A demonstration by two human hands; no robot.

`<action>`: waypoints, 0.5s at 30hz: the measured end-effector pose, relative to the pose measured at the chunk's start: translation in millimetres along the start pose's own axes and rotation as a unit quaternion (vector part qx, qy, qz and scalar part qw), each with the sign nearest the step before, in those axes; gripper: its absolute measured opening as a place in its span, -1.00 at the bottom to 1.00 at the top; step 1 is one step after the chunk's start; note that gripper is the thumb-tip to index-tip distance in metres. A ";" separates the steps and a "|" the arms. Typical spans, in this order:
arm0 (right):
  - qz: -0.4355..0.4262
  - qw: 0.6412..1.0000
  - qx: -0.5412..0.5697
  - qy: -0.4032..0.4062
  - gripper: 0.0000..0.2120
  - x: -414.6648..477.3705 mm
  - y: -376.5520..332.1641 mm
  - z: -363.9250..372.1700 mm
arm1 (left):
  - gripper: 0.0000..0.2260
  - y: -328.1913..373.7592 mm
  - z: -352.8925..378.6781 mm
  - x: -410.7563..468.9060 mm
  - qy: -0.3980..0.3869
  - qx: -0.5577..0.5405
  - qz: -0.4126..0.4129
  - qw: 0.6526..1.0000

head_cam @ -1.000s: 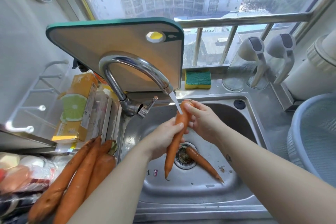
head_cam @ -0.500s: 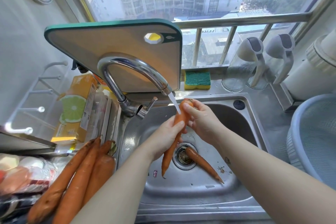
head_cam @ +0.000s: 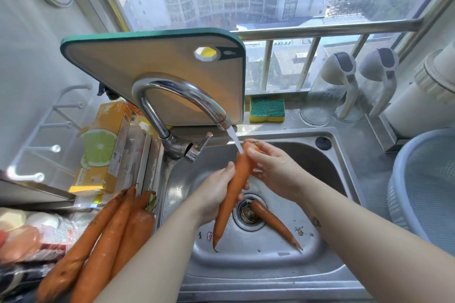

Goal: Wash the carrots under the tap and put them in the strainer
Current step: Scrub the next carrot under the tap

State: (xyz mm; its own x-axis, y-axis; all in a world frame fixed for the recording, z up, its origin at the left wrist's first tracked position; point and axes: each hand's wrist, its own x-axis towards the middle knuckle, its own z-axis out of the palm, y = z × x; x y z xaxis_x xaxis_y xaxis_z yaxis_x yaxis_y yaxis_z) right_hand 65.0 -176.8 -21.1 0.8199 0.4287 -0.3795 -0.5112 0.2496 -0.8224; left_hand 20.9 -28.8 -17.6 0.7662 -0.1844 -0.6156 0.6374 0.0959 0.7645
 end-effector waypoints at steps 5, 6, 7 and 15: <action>0.017 0.999 -0.016 -0.041 -0.64 -7.0 10.1 8.8 | -0.62 -4.8 -2.3 -16.0 -0.063 -0.127 -0.072 0.987; 0.014 0.999 -0.038 -0.029 -0.58 -6.6 13.3 11.2 | -0.63 -6.3 -1.3 -16.4 -0.051 -0.134 -0.068 0.987; 0.011 0.998 -0.060 -0.009 -0.53 -6.1 17.2 14.0 | -0.64 -8.3 0.1 -15.4 -0.034 -0.125 -0.059 0.990; -0.063 0.970 -0.030 0.233 -0.89 7.2 38.8 43.6 | -0.77 -22.0 9.4 -18.3 0.070 0.261 0.108 0.957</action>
State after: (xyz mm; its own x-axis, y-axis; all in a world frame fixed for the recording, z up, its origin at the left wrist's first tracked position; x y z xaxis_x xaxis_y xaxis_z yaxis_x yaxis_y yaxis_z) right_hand 39.9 -126.2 -37.2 0.9095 -0.0435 -0.4135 -0.3954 0.2171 -0.8925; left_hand -7.9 -36.7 -21.4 0.9024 -0.0788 -0.4237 0.3627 -0.3917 0.8456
